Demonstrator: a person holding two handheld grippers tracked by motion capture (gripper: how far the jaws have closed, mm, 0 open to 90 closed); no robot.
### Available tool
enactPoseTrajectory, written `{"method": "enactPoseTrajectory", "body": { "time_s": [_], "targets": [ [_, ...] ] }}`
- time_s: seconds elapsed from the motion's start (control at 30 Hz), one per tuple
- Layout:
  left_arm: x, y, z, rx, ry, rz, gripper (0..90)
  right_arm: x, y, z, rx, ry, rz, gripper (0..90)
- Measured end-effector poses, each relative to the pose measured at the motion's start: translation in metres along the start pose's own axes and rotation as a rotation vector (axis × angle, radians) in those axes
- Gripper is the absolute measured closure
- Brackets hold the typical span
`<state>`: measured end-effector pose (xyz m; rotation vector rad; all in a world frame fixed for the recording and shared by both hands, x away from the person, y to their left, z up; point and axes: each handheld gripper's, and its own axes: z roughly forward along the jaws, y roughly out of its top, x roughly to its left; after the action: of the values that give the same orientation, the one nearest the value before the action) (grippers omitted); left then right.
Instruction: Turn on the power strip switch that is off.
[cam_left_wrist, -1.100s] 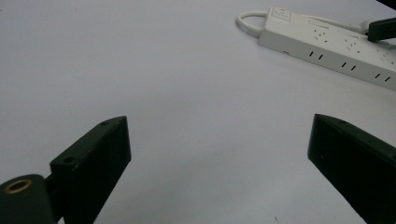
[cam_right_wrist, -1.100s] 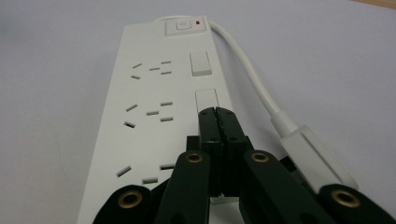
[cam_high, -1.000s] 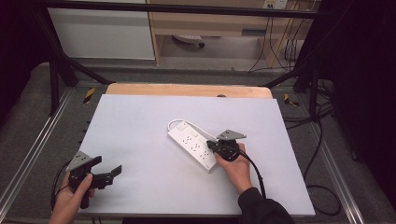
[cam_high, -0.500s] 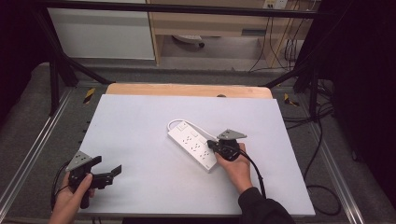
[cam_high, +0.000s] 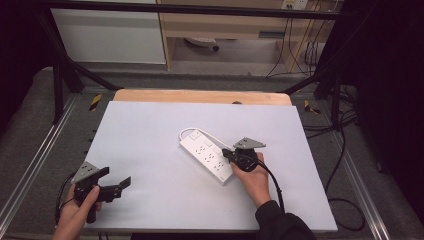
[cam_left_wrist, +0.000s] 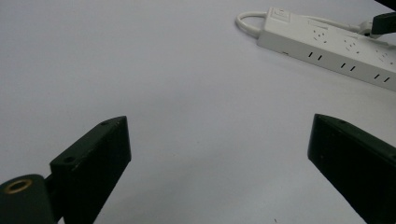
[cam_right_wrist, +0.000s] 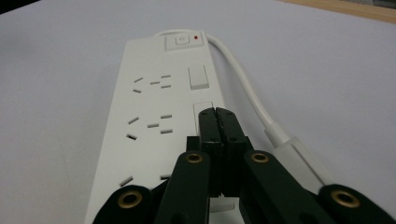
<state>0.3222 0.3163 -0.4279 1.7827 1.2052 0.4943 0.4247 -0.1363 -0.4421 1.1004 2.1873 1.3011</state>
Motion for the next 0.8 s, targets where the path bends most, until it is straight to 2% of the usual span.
{"method": "enactPoseTrajectory", "body": {
  "time_s": [0.2,0.27,0.3,0.33,0.37,0.4,0.43,0.57,0.8],
  "targets": [
    [-0.001,0.000,0.000,0.001,0.008,-0.004,6.0,0.001,0.002,-0.002,-0.027,0.010,0.011,90.0],
    [-0.001,-0.001,0.001,0.001,0.007,-0.003,6.0,0.000,0.003,-0.002,-0.030,0.018,0.013,87.1],
    [-0.001,-0.001,0.001,0.002,0.007,-0.003,6.0,0.001,0.005,-0.002,-0.025,0.026,0.018,77.8],
    [-0.001,-0.001,0.001,0.002,0.008,-0.004,6.0,0.001,0.005,-0.002,-0.025,0.026,0.018,77.8],
    [-0.001,-0.001,0.001,0.003,0.010,-0.005,6.0,0.001,0.006,-0.002,-0.026,0.021,0.020,74.1],
    [-0.001,-0.001,0.001,0.001,0.008,-0.007,6.0,0.001,0.009,-0.003,-0.031,0.028,0.032,62.9],
    [0.000,-0.001,0.001,0.001,0.009,-0.009,6.0,0.001,0.009,-0.003,-0.031,0.028,0.032,62.9],
    [-0.001,-0.001,0.000,-0.002,0.007,-0.005,6.0,0.002,0.014,-0.004,-0.014,0.022,0.047,40.7],
    [-0.001,-0.001,0.000,-0.005,0.005,-0.009,6.0,0.003,0.020,-0.006,0.007,-0.004,0.047,19.9]
  ]
}}
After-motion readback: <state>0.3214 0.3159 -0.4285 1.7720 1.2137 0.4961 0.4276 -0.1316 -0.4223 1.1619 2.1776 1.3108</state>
